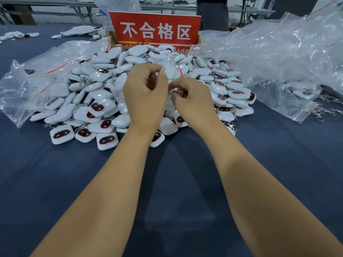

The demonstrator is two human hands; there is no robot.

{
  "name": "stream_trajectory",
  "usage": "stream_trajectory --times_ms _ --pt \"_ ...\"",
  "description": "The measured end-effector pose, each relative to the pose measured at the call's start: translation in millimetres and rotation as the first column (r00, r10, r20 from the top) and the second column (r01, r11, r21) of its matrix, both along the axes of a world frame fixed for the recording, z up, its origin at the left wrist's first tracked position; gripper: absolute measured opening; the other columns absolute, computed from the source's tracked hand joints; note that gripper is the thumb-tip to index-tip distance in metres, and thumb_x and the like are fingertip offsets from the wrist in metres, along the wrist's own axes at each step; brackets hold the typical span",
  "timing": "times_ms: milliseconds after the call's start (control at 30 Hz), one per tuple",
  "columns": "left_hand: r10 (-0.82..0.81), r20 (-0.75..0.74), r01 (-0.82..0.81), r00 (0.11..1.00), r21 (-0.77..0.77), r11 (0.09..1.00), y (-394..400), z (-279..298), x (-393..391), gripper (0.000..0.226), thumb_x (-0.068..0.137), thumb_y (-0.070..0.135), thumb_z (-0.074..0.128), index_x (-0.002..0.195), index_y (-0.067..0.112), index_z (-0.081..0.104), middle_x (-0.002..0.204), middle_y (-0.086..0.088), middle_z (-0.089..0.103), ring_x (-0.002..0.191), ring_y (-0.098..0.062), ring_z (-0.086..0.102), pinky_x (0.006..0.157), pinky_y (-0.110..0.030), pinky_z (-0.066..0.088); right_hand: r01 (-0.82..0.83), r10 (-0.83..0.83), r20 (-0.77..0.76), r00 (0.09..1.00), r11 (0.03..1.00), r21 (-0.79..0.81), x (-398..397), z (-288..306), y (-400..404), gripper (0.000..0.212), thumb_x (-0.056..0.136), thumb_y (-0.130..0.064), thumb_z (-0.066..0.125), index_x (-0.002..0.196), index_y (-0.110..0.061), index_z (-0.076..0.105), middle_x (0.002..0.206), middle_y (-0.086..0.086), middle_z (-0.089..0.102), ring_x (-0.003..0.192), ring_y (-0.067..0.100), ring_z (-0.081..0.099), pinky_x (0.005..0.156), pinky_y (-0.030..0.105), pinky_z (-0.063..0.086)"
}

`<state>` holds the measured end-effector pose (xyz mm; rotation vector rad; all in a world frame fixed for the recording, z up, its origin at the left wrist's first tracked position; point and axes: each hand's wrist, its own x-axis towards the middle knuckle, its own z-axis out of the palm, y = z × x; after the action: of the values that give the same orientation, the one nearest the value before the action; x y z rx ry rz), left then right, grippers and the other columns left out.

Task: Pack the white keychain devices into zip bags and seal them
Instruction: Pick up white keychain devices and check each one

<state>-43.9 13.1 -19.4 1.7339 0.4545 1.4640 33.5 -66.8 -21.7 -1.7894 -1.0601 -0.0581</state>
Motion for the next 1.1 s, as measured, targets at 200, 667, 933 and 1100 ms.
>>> stream_trajectory --times_ms 200,667,933,1100 --pt "0.076 -0.040 -0.056 0.996 0.357 0.932 -9.3 -5.5 2.0 0.011 0.088 0.008 0.062 0.087 0.003 0.072 0.078 0.001 0.050 0.072 -0.003 0.044 0.066 -0.011 0.035 -0.161 0.159 -0.024 0.987 0.985 -0.066 -7.9 -3.7 3.9 0.040 0.086 -0.005 0.052 0.062 -0.037 0.048 0.061 -0.018 0.056 0.059 -0.007 0.050 0.056 0.013 0.038" --pt "0.133 -0.380 -0.164 0.915 -0.048 0.985 10.6 -5.4 3.9 0.027 0.094 0.014 0.043 0.115 0.020 0.059 0.108 0.001 0.062 0.089 -0.014 0.055 0.072 -0.027 0.038 0.126 -0.019 -0.314 0.949 0.937 0.325 5.7 2.2 -3.0 0.043 0.095 -0.007 0.051 0.124 -0.038 0.060 0.074 -0.011 0.053 0.063 0.002 0.051 0.065 0.017 0.049" --pt "0.248 -0.103 -0.253 0.963 -0.041 0.967 13.1 5.5 -4.2 0.023 0.093 0.017 0.042 0.108 0.018 0.060 0.102 0.007 0.059 0.088 -0.015 0.057 0.074 -0.028 0.045 0.282 -0.272 0.078 0.959 0.944 -0.174 14.8 -3.2 -1.6 0.046 0.089 -0.014 0.053 0.135 -0.021 0.059 0.123 0.000 0.060 0.125 0.026 0.045 0.106 0.037 0.037" --pt "-0.062 -0.092 0.053 0.994 -0.103 0.993 3.9 2.3 3.0 0.033 0.091 -0.001 0.040 0.089 0.032 0.039 0.082 0.006 0.049 0.070 -0.023 0.053 0.065 -0.035 0.047 0.284 -0.177 0.275 0.945 0.860 -0.424 12.3 -9.6 -0.3 0.046 0.085 -0.037 0.063 0.131 -0.035 0.060 0.130 -0.006 0.047 0.125 0.024 0.031 0.095 0.029 0.015"
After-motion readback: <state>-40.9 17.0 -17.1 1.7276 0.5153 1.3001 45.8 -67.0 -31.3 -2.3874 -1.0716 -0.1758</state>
